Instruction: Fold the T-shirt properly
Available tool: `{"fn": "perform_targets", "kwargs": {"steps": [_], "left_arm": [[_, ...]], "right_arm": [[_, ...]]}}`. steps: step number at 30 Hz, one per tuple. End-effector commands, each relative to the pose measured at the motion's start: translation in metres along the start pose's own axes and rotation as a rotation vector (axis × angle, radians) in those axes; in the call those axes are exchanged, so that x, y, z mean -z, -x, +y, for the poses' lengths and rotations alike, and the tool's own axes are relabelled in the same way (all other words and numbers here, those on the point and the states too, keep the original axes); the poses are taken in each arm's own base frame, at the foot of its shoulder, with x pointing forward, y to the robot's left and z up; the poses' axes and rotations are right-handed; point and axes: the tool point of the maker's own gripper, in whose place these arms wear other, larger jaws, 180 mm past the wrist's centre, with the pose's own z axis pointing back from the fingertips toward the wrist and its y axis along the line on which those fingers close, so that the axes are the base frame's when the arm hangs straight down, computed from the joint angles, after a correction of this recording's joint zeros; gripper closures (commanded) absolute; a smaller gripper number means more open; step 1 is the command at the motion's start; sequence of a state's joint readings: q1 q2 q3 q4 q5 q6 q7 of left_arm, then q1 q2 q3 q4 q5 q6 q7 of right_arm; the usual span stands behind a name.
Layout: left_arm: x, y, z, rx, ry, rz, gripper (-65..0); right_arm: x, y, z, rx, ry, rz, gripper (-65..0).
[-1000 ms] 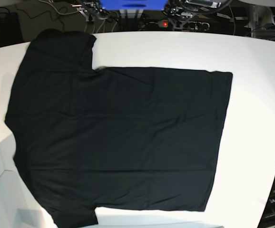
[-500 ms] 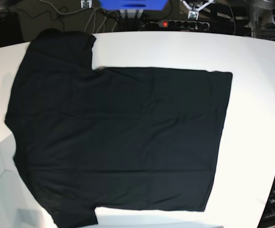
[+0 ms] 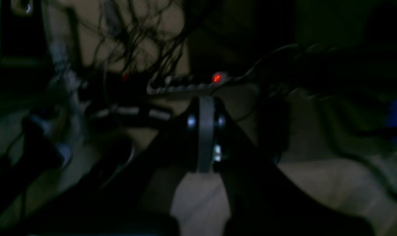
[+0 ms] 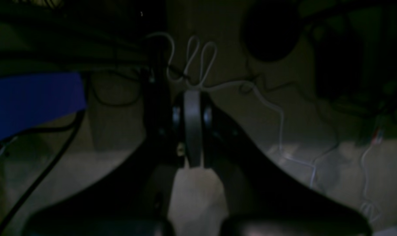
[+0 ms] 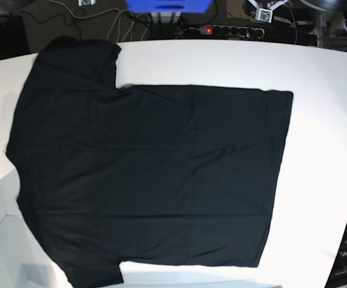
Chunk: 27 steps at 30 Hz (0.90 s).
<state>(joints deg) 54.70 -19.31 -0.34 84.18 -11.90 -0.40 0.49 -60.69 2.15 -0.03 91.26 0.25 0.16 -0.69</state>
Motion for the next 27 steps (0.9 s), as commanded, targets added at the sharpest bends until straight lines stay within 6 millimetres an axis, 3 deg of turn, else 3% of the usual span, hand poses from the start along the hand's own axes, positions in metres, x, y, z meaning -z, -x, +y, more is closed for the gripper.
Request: {"fn": "perform_targets", "kwargs": {"steps": [1,8,10,14,18,20,24,27], "left_arm": [[-0.013,0.001,0.009,0.004,-0.022,-0.002,0.0],[-0.047,-0.07,0.038,-0.049,-0.142,-0.197,-0.5],[-0.051,-0.088,0.044,-0.047,-0.163,-0.246,-4.2],[-0.055,-0.124,0.062,-0.044,-0.209,-0.344,-22.1],[-0.056,-0.161,0.081,-0.044,-0.261,-0.447,-48.7],[-0.053,-0.177,0.088,-0.048,-0.278,-0.491,-55.2],[-0.05,-0.214,0.099,-0.058,-0.306,-0.591,-55.1],[-0.04,-0.235,0.107,-0.07,-0.319,-0.64,-53.3]], "right_arm": [[-0.011,-0.001,-0.002,-0.005,0.001,-0.007,0.0],[-0.04,-0.055,-0.019,-0.04,0.029,-0.139,0.0],[-0.043,-0.071,-0.03,-0.046,0.06,-0.18,0.0],[-0.05,-0.1,-0.044,-0.057,0.101,-0.254,0.0],[-0.061,-0.128,-0.057,-0.03,0.163,-0.334,0.0],[-0.059,-0.14,-0.067,0.01,0.215,-0.371,-5.0],[-0.059,-0.152,-0.086,0.08,0.314,-0.416,-17.0],[-0.059,-0.162,-0.097,0.109,0.36,-0.452,-20.7]]}}
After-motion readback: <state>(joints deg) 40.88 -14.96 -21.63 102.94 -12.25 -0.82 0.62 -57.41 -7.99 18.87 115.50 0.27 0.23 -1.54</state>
